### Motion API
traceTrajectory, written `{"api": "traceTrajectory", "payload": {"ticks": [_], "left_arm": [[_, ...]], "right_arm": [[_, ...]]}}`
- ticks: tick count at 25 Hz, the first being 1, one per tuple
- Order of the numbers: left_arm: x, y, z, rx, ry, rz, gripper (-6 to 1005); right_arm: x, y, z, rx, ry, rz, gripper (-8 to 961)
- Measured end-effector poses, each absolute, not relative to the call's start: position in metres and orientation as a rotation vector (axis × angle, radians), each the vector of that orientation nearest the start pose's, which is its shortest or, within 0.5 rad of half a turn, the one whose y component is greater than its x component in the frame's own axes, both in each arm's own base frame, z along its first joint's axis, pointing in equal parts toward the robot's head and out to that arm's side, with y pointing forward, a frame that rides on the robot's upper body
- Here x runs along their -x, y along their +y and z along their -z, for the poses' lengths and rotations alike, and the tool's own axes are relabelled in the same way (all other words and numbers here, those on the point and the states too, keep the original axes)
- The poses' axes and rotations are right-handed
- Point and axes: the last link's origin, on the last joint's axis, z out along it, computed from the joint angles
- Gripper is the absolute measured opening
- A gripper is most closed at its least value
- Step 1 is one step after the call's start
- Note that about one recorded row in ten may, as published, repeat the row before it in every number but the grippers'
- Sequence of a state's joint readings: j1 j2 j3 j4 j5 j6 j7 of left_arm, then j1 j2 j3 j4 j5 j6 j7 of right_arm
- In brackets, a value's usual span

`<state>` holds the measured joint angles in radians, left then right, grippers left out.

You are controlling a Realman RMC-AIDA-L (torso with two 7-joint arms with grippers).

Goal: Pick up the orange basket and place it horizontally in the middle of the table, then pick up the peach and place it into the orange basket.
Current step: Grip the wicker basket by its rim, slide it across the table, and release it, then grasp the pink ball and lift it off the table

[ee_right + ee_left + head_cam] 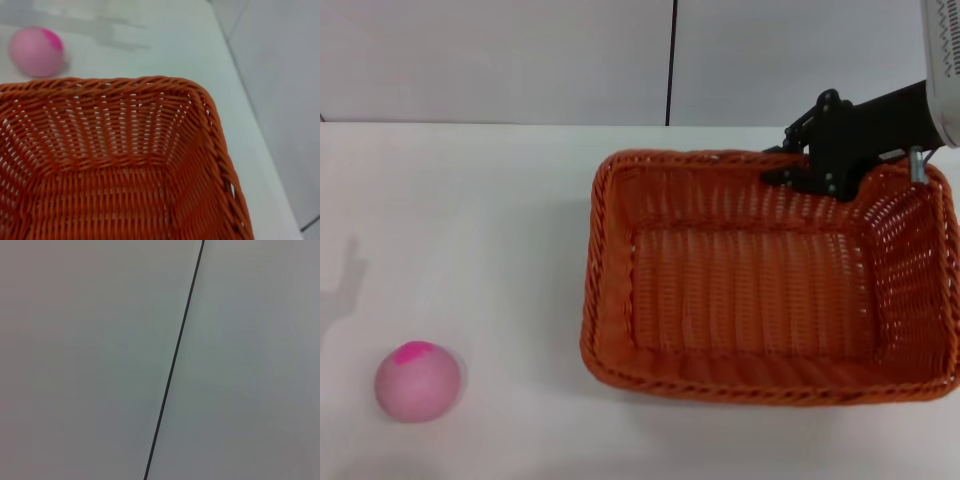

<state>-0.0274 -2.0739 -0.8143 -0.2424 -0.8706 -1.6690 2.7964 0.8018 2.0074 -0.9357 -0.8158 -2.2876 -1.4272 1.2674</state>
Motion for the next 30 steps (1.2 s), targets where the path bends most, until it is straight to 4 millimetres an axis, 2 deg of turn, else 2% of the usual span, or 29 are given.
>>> {"api": "traceTrajectory", "payload": {"ticks": [5,7,14,16,17,18,21,22,23,24,26,27,28,30], "left_arm": [[0.359,0.186,-0.024,1.279,-0.553,1.002,755],[0.360,0.187,-0.025,1.283,-0.551,0.999,754],[0.363,0.184,-0.027,1.319,-0.572,1.026,752],[0.366,0.179,-0.032,1.428,-0.596,1.082,751],[0.367,0.177,-0.036,1.495,-0.601,1.106,750],[0.369,0.175,-0.040,1.573,-0.613,1.122,750],[0.372,0.173,-0.051,1.754,-0.663,1.133,749],[0.375,0.173,-0.057,1.878,-0.717,1.115,748],[0.375,0.172,-0.059,1.928,-0.735,1.104,748],[0.375,0.172,-0.059,1.928,-0.735,1.104,748],[0.375,0.171,-0.062,2.043,-0.751,1.060,747],[0.375,0.171,-0.063,2.096,-0.753,1.035,746],[0.375,0.170,-0.063,2.143,-0.753,1.011,746],[0.376,0.170,-0.063,2.190,-0.753,0.982,745]], "right_arm": [[-0.189,0.412,-0.013,2.853,-0.225,-0.013,183],[-0.188,0.411,-0.011,2.828,-0.249,-0.070,392],[-0.186,0.407,-0.010,2.761,-0.235,-0.165,530],[-0.185,0.404,-0.017,2.710,-0.185,-0.266,569],[-0.187,0.399,-0.027,2.653,-0.117,-0.385,589],[-0.187,0.399,-0.027,2.653,-0.117,-0.385,593],[-0.193,0.384,-0.043,2.558,0.003,-0.600,607],[-0.201,0.370,-0.050,2.491,0.081,-0.750,611],[-0.204,0.363,-0.053,2.452,0.116,-0.826,611],[-0.204,0.363,-0.053,2.452,0.116,-0.826,611],[-0.213,0.351,-0.059,2.363,0.193,-0.963,611],[-0.219,0.345,-0.062,2.311,0.235,-1.028,611],[-0.233,0.332,-0.067,2.206,0.319,-1.164,611],[-0.240,0.325,-0.068,2.162,0.349,-1.218,611]]}}
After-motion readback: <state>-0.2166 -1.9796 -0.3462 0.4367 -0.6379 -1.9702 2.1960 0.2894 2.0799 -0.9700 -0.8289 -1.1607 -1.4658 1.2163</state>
